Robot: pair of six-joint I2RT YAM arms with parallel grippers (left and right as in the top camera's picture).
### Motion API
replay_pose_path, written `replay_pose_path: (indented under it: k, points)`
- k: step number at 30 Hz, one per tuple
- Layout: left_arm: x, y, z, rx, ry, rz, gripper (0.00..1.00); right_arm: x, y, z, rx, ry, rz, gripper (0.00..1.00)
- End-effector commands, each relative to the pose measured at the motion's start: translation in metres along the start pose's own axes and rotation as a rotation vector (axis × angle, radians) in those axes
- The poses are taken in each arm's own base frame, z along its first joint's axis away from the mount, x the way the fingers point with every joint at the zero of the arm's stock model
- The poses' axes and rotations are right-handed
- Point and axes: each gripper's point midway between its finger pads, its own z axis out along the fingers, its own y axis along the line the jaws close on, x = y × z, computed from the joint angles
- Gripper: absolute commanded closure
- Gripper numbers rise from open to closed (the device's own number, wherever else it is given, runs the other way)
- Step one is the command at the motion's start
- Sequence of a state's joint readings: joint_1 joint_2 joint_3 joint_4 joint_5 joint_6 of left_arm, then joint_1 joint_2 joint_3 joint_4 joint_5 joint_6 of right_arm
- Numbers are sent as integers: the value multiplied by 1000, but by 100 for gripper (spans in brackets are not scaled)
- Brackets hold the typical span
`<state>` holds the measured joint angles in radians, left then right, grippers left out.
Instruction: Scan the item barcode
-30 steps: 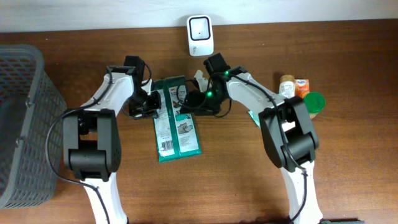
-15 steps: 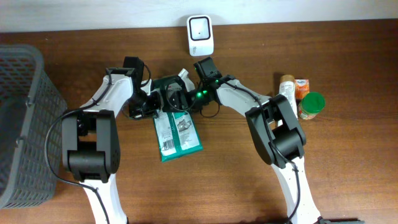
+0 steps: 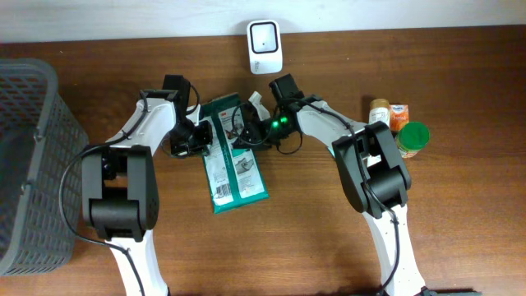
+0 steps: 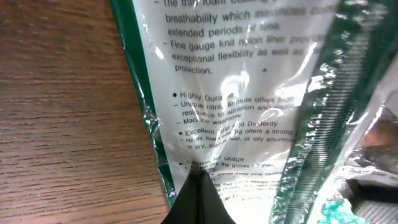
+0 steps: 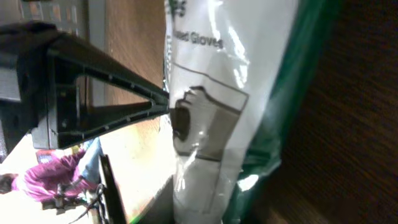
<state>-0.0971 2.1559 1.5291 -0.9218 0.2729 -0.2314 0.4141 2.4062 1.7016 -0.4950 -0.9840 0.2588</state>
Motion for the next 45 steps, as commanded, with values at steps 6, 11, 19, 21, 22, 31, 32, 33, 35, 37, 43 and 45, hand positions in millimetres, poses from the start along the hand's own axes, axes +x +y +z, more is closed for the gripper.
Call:
replay_pose_path:
  k: [6, 11, 19, 21, 22, 31, 32, 33, 35, 37, 43, 45]
  points:
    - [-9, 23, 10, -91, -3, -17, 100, 5, 2, 12, 12, 15, -46, 79]
    - [-7, 22, 11, -86, 4, -16, 100, 5, 8, 26, 34, 17, -85, 78]
    - [-10, 22, 9, -86, -5, 11, 100, 4, 9, 25, 29, 11, -88, 96]
    - [-13, 21, 3, -86, -11, 25, 100, 1, 13, 19, 8, 5, -89, 96]
    - [-18, 21, -5, -84, -24, 24, 100, -2, 20, 11, -12, -5, -93, 96]
    - [-62, 25, -123, -48, -297, 11, 100, -13, 107, -104, -6, -133, -249, 96]
    - [-63, 26, -130, -50, -313, 9, 100, -13, 116, -118, -3, -154, -261, 96]
    - [-63, 28, -132, -58, -321, 6, 100, -12, 126, -131, -6, -173, -291, 96]
    - [-64, 33, -134, -78, -327, 0, 100, -8, 148, -162, -8, -220, -330, 95]
    - [-65, 39, -135, -102, -331, -9, 100, -3, 169, -194, 4, -276, -378, 96]
    - [-68, 42, -136, -121, -343, -10, 96, 27, 222, -273, -10, -414, -479, 96]
    - [-68, 44, -136, -134, -347, -12, 92, 42, 242, -297, -45, -456, -520, 96]
